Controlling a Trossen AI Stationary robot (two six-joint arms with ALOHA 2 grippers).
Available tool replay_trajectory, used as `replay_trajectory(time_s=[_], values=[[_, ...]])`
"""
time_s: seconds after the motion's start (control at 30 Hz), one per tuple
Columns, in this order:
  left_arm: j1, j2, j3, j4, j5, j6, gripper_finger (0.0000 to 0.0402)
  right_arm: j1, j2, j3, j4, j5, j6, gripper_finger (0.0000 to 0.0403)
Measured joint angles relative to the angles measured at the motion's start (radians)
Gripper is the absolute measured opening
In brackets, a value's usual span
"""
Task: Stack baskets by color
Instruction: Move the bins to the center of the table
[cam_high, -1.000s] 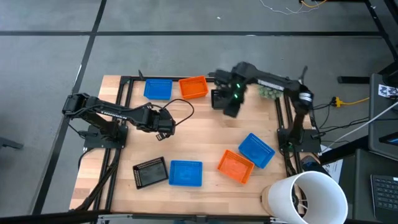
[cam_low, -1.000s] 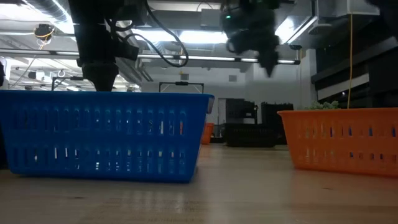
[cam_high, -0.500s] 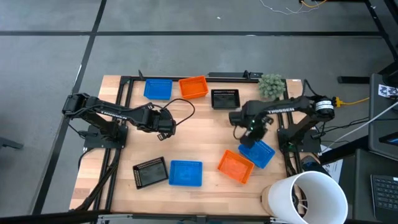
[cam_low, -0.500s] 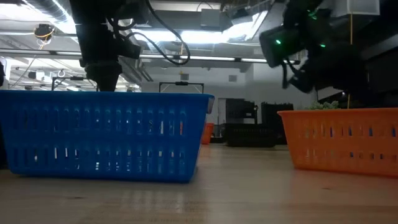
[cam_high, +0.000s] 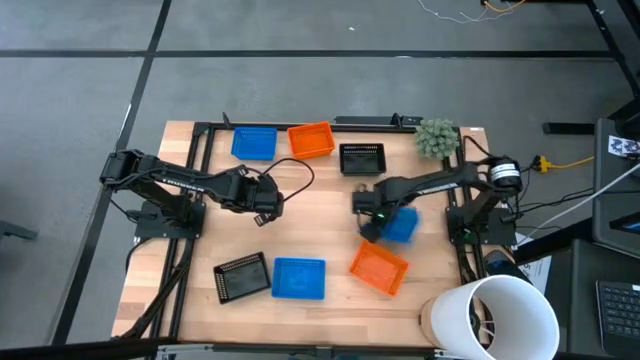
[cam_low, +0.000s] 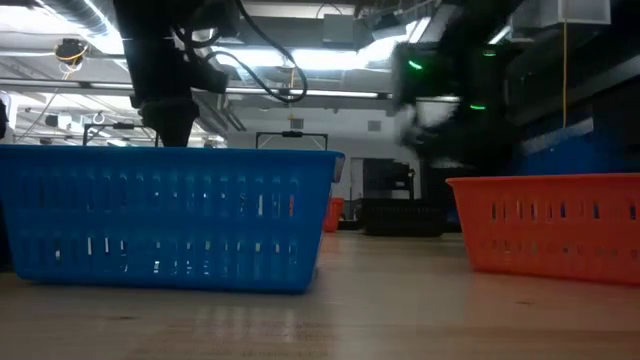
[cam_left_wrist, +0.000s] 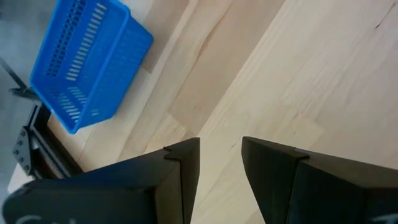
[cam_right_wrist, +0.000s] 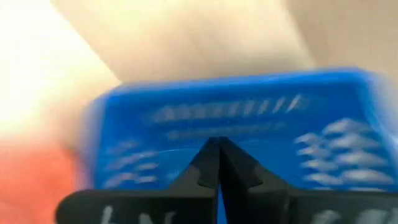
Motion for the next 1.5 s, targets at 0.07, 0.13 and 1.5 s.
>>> replay_trajectory(time_s=[0.07,0.13,1.5], values=[[0.0,0.0,0.0,0.01,0.0,0.001,0.0112,0.008,-0.001,0.082,0.054,0.036,-0.062,0.0001],[0.0,0.0,0.0,0.01,0.0,0.0,0.0112,0.046,-0.005,0.174,-0.007,0.081,-0.118,0.0001],[0.0,0.0,0.0,0.021,-0.008,0.003,0.0112,0.086,-0.015,-0.07,0.068,0.213,0.134,0.0]])
